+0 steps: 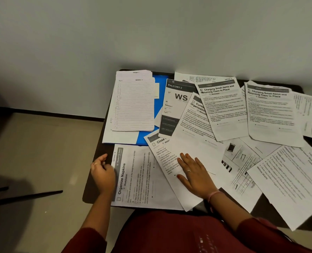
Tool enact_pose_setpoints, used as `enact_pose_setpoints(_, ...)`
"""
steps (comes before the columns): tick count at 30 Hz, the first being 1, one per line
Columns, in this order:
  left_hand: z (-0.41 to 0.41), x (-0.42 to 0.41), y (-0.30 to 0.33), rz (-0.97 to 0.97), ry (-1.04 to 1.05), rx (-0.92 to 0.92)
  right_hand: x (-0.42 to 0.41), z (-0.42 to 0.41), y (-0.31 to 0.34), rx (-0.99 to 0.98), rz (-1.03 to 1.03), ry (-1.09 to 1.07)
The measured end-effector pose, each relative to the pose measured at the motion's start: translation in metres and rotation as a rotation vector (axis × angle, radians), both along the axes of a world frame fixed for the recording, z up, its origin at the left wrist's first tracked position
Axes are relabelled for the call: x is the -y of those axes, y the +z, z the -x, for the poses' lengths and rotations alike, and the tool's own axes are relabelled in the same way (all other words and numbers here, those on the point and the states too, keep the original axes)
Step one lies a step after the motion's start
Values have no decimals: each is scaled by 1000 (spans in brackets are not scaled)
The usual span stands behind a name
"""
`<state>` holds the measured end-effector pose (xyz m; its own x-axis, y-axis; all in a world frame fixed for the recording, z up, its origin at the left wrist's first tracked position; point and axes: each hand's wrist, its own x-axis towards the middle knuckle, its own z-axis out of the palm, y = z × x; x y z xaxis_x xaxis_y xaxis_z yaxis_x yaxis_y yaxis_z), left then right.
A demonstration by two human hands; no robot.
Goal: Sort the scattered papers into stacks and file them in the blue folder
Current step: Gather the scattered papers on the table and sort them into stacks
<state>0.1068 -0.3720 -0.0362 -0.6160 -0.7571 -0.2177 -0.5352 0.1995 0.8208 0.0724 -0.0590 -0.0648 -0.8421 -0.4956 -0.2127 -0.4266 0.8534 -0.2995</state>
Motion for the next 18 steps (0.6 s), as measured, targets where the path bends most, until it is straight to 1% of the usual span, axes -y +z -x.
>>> enact_pose_setpoints(5,9,-42,-1,126,-397,-14,0,1,0,9,14,2)
enact_pose_setpoints(7,13,-58,0,137,-510,-4,0,2,1,16,16,7)
enact_pose_setpoints(10,21,-77,4,25,-581,78,0,4,3,13,32,8)
enact_pose_setpoints(12,26,-86,6,-11,-588,109,1,5,5,9,36,3)
enact_pose_setpoints(14,29,-91,8,68,-592,155,3,6,6,-2,24,-10)
enact_pose_setpoints(16,29,-96,11,228,-604,256,5,7,7,-17,18,-27)
enact_pose_setpoints(18,24,-100,12,336,-623,372,9,8,9,-25,3,-31)
